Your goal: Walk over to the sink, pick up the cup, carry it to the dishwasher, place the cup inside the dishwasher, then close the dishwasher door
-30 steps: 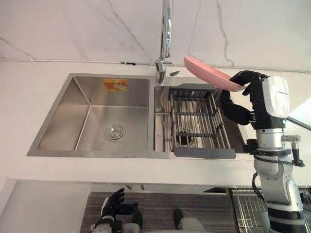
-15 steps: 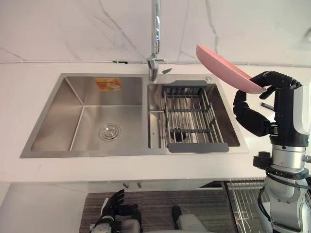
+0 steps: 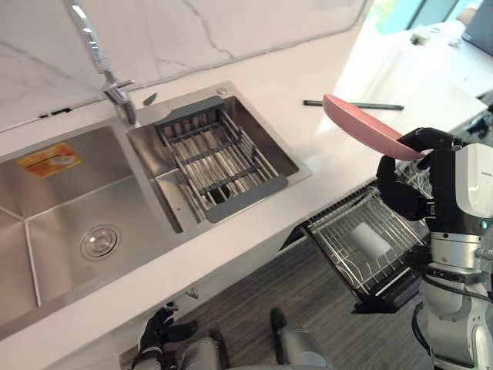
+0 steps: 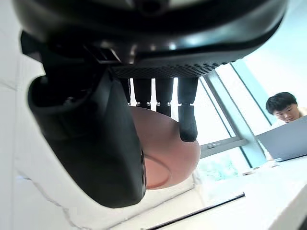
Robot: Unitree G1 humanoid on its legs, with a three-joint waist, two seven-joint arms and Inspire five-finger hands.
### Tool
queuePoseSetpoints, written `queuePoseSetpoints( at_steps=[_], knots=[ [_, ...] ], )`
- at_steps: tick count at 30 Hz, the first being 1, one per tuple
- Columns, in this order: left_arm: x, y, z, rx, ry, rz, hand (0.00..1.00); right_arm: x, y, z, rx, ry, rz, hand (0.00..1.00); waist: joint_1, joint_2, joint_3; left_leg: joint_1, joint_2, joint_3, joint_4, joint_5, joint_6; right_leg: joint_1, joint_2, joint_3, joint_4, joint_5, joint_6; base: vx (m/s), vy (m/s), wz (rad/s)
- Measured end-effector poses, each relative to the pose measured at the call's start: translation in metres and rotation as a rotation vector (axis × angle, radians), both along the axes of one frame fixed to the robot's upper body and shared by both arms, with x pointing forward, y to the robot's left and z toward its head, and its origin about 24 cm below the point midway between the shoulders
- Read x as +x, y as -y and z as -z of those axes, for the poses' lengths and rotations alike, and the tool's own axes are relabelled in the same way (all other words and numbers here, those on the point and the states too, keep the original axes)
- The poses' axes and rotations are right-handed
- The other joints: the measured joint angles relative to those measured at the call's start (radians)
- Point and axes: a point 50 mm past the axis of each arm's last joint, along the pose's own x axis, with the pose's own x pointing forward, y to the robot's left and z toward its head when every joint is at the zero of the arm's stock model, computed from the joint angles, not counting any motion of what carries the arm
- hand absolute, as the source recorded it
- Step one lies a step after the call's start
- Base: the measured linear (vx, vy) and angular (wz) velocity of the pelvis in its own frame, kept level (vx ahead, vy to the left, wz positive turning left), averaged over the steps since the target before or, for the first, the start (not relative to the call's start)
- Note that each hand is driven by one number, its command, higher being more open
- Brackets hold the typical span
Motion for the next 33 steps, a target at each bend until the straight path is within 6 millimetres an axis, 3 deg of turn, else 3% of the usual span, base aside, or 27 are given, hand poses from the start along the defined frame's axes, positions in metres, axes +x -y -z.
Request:
queuePoseSetpoints(
  at_steps=[2,8,11,18,24,33],
  knots=[
    [-0.011,-0.001,0.002,-0.004,-0.019,-0.016,0.9,-0.002,0.018,0.02,0.012,-0.103,0.095,0.3,0.005,0.007,-0.005,0.041,0.02,0.01,-0.021,0.001,-0.02,0.041,0.031,0.018,-0.053,0.024,-0.014,0.03,-0.126,-0.32],
    [-0.028,0.002,0.007,-0.031,-0.057,-0.081,0.9,-0.034,0.051,0.04,0.041,-0.213,0.29,0.3,-0.009,0.03,-0.022,0.086,0.016,0.005,-0.088,0.021,-0.033,0.087,0.048,0.06,-0.144,0.074,-0.016,0.08,-0.029,-0.3],
    [-0.035,0.003,0.009,-0.038,-0.076,-0.088,0.9,-0.046,0.058,0.047,0.059,-0.244,0.336,0.3,-0.028,0.035,-0.029,0.111,0.007,-0.016,-0.115,0.03,-0.033,0.119,0.038,0.049,-0.168,0.075,-0.015,0.05,0.012,0.16],
    [-0.034,0.004,0.009,-0.043,-0.07,-0.085,0.9,-0.053,0.07,0.076,0.162,-0.337,0.383,0.3,-0.018,0.051,-0.033,0.12,-0.023,-0.031,-0.157,0.058,-0.023,0.121,0.012,0.034,-0.173,0.078,-0.009,-0.02,0.02,0.1],
    [-0.026,0.017,0.01,-0.072,-0.041,-0.093,0.9,-0.039,0.075,0.075,0.279,-0.275,0.377,0.3,-0.009,0.093,0.007,0.062,-0.038,-0.018,-0.152,0.071,-0.011,0.021,0.001,0.046,-0.094,0.064,-0.001,-0.09,0.014,-0.06],
    [0.003,0.032,0.006,-0.128,0.045,-0.106,0.9,-0.003,0.091,0.062,0.396,-0.164,0.339,0.3,0.03,0.106,0.078,-0.024,-0.043,0.009,-0.16,0.103,-0.01,-0.108,0.002,0.069,-0.035,0.065,-0.001,-0.04,-0.008,-0.05]
  ],
)
